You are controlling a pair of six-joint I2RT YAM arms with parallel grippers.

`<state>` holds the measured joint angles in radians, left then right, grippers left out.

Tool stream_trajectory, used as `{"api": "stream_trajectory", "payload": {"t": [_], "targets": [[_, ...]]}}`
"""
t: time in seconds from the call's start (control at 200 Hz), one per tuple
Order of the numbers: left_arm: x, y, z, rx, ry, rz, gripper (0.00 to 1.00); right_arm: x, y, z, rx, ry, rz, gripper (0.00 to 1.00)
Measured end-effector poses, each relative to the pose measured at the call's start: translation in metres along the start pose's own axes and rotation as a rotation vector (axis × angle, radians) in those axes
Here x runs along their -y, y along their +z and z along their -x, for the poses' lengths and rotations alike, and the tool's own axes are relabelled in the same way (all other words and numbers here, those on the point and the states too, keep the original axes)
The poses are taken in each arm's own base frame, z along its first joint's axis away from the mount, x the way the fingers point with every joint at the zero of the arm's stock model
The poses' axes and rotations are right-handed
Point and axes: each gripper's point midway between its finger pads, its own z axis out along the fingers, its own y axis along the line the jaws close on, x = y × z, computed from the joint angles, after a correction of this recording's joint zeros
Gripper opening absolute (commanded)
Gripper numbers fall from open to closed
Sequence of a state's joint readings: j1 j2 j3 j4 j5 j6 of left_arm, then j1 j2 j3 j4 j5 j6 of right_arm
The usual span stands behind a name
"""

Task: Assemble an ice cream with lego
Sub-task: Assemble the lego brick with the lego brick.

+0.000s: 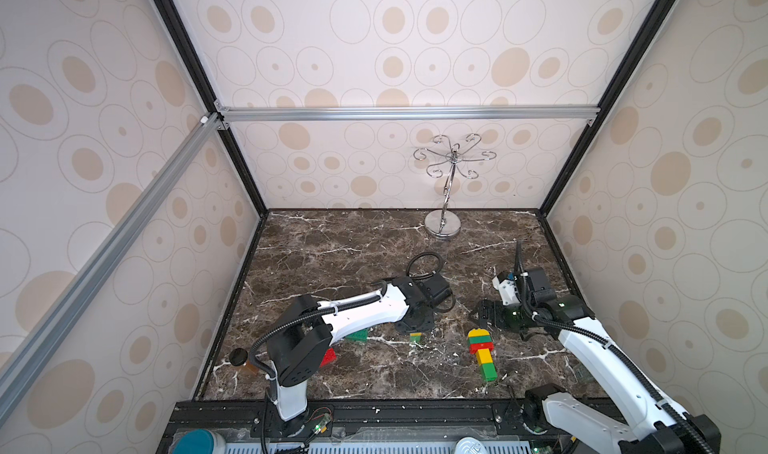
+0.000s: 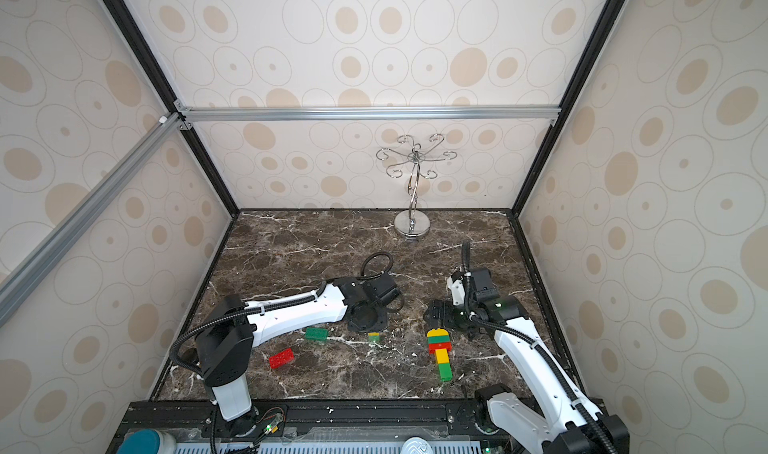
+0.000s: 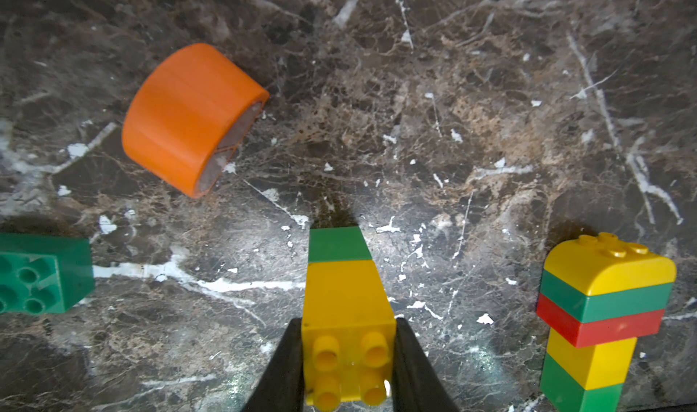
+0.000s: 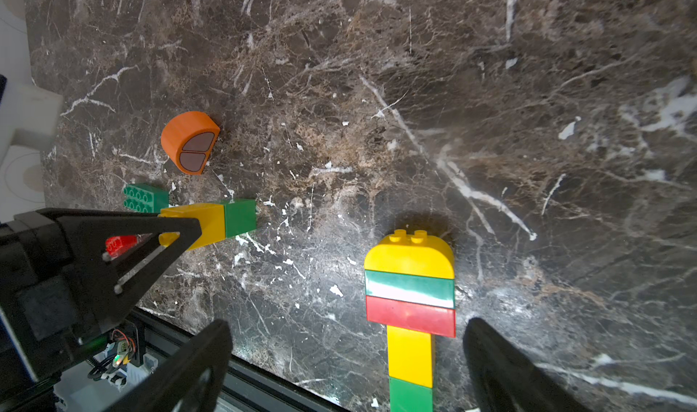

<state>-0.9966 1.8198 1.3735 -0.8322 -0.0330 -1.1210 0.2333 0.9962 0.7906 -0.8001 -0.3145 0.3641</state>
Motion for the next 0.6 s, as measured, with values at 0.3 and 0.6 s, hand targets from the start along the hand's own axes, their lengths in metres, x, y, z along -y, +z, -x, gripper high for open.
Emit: {"api": "stream_trajectory", "payload": {"t": [0.3, 0.6], "targets": [[-0.0085, 0.0003, 0.0014, -0.015, 0.026, -0.001, 0.00, 0.0000, 0.0000, 0.0000, 0.000, -0.004, 0.000, 0.99], [-0.0082, 0.0018, 0.0010, -0.028, 0.049, -0.022, 0.00, 0.0000, 0.0000, 0.0000, 0.000, -0.005, 0.000, 0.98]]}}
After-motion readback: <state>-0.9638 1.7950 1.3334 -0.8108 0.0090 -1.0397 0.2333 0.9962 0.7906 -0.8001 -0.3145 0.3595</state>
